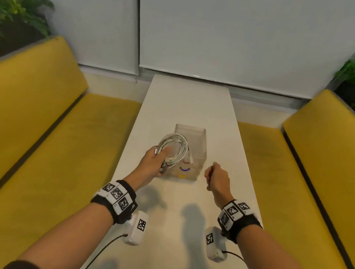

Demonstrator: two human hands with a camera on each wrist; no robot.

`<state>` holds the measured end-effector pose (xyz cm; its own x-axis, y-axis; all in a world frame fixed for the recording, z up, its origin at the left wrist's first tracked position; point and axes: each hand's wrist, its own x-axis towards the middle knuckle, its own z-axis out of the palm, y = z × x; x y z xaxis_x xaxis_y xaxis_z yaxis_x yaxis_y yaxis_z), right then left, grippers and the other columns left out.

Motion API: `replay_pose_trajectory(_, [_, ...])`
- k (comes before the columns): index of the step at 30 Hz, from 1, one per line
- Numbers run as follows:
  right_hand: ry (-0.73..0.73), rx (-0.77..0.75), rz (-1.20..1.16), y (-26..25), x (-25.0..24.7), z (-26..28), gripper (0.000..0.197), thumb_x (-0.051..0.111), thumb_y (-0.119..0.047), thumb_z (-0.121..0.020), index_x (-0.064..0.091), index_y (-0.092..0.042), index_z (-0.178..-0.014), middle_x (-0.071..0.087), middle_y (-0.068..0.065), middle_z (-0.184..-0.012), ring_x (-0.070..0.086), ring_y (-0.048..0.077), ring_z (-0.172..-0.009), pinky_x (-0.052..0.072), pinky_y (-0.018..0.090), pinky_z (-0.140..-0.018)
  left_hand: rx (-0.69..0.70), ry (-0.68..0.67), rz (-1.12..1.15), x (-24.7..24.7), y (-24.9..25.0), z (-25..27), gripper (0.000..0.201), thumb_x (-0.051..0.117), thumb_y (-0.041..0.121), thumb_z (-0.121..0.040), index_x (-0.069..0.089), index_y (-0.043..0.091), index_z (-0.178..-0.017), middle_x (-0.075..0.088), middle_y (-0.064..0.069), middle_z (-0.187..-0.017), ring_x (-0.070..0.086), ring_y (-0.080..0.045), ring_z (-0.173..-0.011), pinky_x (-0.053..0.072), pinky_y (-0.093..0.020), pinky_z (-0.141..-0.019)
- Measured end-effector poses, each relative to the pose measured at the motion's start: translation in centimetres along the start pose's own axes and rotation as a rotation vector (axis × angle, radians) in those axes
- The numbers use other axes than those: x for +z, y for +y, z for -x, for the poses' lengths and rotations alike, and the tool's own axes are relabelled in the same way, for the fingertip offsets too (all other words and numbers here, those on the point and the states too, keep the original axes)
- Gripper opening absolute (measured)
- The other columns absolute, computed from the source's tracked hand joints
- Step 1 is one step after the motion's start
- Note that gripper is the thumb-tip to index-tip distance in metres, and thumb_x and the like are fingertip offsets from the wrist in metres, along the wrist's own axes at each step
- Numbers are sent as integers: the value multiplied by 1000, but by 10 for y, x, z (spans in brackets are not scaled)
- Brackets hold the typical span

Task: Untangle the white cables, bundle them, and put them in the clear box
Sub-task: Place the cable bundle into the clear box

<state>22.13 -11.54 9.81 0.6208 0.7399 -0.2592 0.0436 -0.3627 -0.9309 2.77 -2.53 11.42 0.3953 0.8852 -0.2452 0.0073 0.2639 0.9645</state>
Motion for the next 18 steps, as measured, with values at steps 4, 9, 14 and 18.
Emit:
replay_pose_trajectory(4, [-36,48,80,18,13,-18,29,44,-21,-99,65,-2,-94,59,9,-79,48,20,-60,41,31,-52,-70,-18,10,-23,-13,4,17,56,36,-101,53,19,-96,53,-2,-71,46,-11,-55,38,-18,-42])
replay_pose_trajectory(9, [-147,226,-92,23,46,-36,17,58,-19,-95,66,-4,-94,61,7,-71,49,17,-52,40,24,-45,-153,-49,35,-37,-22,2,20,56,33,-101,50,14,-102,52,-16,-82,49,-9,-49,36,-16,-39])
replay_pose_trajectory(14, [-26,417,-393,21,72,-45,13,75,-12,-83,64,-8,-80,60,7,-68,47,16,-50,40,19,-39,-173,-82,-8,-40,-18,-3,20,54,29,-103,51,9,-105,53,-21,-83,50,-7,-39,31,-16,-35])
replay_pose_trajectory(18, [39,510,-507,15,82,-48,18,81,-12,-78,63,-11,-74,63,7,-65,49,16,-51,42,18,-39,-183,-76,-44,-41,-17,-12,20,56,31,-101,50,12,-97,55,-23,-81,41,-12,-39,24,-18,-35])
